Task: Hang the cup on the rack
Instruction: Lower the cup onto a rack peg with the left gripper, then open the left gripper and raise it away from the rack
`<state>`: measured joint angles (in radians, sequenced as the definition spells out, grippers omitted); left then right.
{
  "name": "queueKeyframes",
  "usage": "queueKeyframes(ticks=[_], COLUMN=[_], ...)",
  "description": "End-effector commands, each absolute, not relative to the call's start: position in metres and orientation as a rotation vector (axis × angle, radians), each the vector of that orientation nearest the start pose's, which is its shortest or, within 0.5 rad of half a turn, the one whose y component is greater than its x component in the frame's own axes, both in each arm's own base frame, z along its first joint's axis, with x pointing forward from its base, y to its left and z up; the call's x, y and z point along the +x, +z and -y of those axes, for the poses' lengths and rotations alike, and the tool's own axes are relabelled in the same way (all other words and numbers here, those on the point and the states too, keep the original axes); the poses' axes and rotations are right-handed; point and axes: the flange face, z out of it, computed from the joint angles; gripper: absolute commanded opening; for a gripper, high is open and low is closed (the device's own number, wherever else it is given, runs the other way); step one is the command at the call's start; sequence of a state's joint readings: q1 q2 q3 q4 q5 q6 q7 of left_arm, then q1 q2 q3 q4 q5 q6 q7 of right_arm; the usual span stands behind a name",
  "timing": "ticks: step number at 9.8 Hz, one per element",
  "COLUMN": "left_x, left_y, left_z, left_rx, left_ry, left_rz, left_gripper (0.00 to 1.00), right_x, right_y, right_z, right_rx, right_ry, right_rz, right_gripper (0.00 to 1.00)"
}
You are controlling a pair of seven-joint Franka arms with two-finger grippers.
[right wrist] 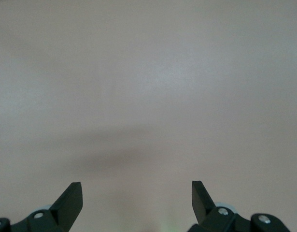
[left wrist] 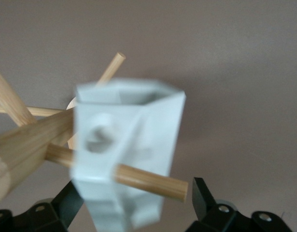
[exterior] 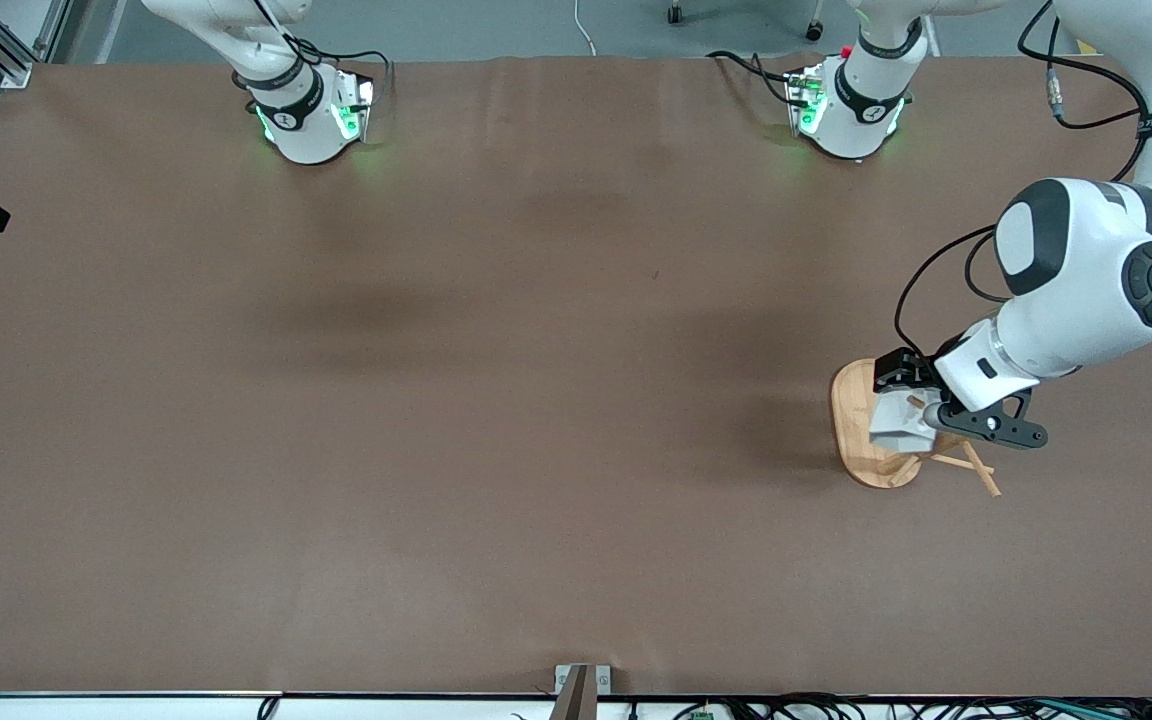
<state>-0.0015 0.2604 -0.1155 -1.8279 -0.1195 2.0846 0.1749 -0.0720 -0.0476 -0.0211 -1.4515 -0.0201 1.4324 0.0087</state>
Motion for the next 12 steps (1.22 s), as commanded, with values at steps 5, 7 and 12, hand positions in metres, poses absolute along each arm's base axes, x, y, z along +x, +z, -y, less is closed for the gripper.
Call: queueKeyframes(ticks=[5, 7, 12], left_x=[0.59, 0.579, 0.536], left_y=[0.48, 0.524, 0.603], left_z=[0.073, 0.067, 0.068], left_rx=[-3.262, -3.18, -3.11], left_ry=[-0.053, -0.11, -0.042], left_rz=[-0.173, -0.228, -0.234], left_gripper=[1.0, 1.0, 1.0], right_x=[0.521, 0.521, 0.521], right_y=[0.697, 0.697, 0.696], right_z=[0.053, 0.053, 0.055], right_rx=[-3.166, -3.166, -3.166], right_ry=[-0.047, -0.049, -0.047], right_rz=[-0.19, -0.19, -0.197], right_gripper=[1.0, 1.0, 1.0])
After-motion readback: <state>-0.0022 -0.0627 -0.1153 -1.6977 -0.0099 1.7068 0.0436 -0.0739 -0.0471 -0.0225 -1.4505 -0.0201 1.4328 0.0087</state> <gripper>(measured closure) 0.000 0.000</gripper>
